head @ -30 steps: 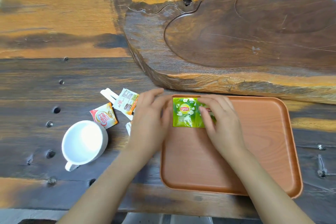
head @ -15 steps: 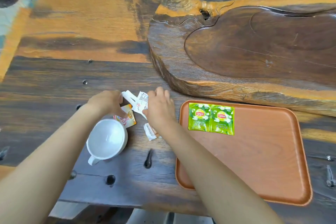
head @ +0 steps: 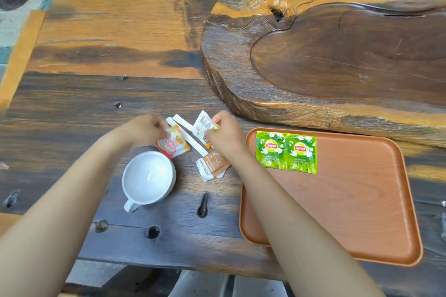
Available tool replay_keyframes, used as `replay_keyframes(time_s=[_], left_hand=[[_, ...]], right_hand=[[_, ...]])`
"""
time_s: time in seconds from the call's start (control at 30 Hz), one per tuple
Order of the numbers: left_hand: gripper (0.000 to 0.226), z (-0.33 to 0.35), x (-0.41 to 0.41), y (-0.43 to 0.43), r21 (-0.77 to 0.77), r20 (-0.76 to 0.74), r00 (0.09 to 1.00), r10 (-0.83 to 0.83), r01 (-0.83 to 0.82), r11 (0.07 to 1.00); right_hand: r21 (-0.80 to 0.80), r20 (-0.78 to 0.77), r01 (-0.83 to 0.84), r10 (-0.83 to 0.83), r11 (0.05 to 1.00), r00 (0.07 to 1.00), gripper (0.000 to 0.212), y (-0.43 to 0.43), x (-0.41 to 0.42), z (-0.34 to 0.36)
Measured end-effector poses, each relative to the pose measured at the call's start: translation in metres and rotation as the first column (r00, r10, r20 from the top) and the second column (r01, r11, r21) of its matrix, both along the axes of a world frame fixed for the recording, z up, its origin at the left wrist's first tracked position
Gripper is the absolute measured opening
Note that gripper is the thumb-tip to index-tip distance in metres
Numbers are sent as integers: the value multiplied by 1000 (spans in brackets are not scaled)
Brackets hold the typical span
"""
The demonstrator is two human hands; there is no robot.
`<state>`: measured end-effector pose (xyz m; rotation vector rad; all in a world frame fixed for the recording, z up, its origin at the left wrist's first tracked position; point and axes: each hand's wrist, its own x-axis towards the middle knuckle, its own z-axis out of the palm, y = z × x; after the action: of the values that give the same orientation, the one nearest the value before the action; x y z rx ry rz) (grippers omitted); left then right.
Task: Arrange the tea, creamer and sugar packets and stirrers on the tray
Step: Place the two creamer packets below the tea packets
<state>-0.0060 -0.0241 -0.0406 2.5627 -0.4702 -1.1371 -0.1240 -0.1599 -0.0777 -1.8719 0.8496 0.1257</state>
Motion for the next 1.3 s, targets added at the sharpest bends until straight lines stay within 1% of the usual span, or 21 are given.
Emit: replay_keyframes(time_s=[0.03,0.1,0.2,0.23,0.3,0.33,0.37,0.4,0.47,0.53,0.6,0.67,0.73,0.8,0.87,0.97,1.07,1.13,1.2,1.23,1.3], left_hand=[[13,4,0,0,-93,-66,994,92,-98,991],[19,13,-1,-1,-250,-169,960,224,-262,932],[24,28,-10,-7,-414,-241,889,390,-457,787],[24,32,-16,-11,-442,-275,859,431,-511,737],[22,38,-31,-17,-461,-340,802,491,-597,657],[21,39,-39,-20,-461,-361,780,512,-626,629],[21,39,-48,-23,-460,-380,764,521,-645,610],[21,40,-57,-26,-459,-401,755,520,-656,599],[22,38,-75,-34,-456,-442,748,495,-663,593],[21,36,-91,-43,-460,-494,733,468,-677,574],[20,36,-103,-51,-457,-601,670,435,-735,501],[26,35,-110,-57,-444,-700,603,383,-787,429],[25,34,-116,-58,-463,-702,629,335,-760,456],[16,34,-121,-57,-486,-657,690,304,-696,529],[18,34,-126,-56,-495,-615,724,312,-663,562],[22,35,-129,-57,-519,-574,749,332,-646,560],[23,36,-131,-60,-555,-567,769,295,-621,553],[24,36,-132,-61,-568,-558,783,273,-601,563],[26,35,-131,-61,-566,-550,791,267,-588,578],[23,34,-130,-60,-562,-547,792,270,-587,583],[15,31,-123,-55,-554,-536,789,301,-598,579]], right_hand=[[84,24,37,-39,996,999,18,-2,-4,3],[246,86,96,-120,964,989,17,-6,-14,9],[430,167,142,-233,892,958,10,-10,-32,23],[490,191,153,-277,858,942,7,-12,-38,29],[581,216,198,-384,789,898,11,-15,-49,40],[600,224,226,-432,768,873,13,-16,-55,45],[581,242,256,-464,773,852,16,-18,-60,49],[521,272,286,-474,804,838,19,-18,-65,53],[285,371,330,-421,900,828,19,-17,-75,60],[-11,477,303,-261,953,839,21,-13,-84,64],[-287,499,228,-58,930,865,23,-6,-93,62],[-418,456,164,50,894,889,25,0,-101,57],[-433,432,135,74,891,899,27,4,-109,53],[-389,450,149,47,909,892,24,4,-115,52],[-264,485,213,-61,941,873,21,0,-118,53],[-61,487,344,-273,937,830,20,-13,-120,55],[174,401,331,-374,927,836,15,-28,-119,57],[229,350,285,-352,931,868,12,-32,-120,57],[240,336,290,-360,926,870,20,-35,-126,55],[262,331,320,-396,911,857,22,-36,-131,52],[346,287,425,-526,836,801,20,-36,-148,47]])
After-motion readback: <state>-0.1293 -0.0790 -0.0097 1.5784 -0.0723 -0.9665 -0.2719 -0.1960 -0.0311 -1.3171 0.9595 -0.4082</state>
